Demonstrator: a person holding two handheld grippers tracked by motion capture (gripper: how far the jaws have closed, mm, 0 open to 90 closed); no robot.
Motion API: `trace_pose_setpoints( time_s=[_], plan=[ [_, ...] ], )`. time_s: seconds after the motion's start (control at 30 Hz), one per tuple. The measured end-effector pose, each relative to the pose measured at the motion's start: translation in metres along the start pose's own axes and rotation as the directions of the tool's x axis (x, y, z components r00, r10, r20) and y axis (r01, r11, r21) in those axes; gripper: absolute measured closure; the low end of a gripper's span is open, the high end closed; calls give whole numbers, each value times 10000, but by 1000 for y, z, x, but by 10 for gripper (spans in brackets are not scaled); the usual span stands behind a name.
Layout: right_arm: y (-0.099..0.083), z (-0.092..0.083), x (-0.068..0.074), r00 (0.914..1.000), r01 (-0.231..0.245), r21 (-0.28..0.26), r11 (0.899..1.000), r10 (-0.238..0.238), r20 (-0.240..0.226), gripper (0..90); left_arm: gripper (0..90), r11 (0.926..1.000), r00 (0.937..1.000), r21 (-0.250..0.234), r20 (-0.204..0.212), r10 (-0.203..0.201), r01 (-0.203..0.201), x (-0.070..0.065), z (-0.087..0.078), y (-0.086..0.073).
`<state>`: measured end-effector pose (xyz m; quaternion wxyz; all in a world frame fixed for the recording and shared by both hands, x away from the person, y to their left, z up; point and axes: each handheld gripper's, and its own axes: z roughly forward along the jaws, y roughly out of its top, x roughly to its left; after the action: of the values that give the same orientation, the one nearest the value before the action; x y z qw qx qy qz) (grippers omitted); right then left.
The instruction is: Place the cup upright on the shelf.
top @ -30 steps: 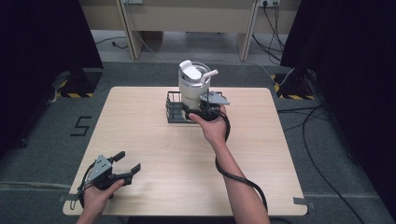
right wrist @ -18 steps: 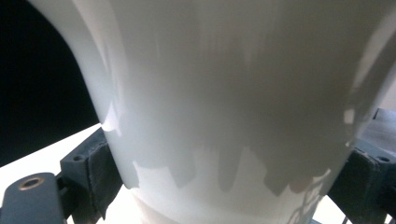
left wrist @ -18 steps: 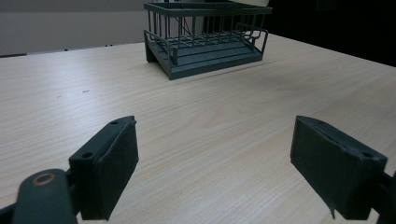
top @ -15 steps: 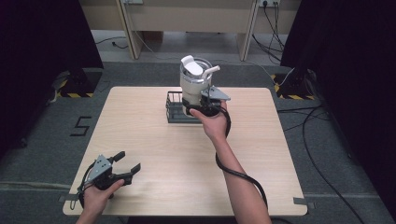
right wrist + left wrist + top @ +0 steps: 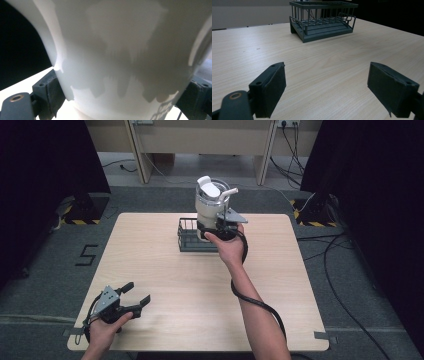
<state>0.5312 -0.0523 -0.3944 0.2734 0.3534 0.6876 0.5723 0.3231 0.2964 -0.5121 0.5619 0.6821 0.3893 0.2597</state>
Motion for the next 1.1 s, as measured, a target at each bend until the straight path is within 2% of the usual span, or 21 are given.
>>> trace_pose_setpoints(
  time_s=[0.63,1.1],
  plan=[
    [6,10,-14,9994,-56,206,9998,49,338,114,146,10000,10000,-7,-4,-36,36,1,0,0],
    [10,31,-24,9983,-57,521,9986,27,575,114,146,10000,10000,-5,-11,-49,49,2,0,0]
  ],
)
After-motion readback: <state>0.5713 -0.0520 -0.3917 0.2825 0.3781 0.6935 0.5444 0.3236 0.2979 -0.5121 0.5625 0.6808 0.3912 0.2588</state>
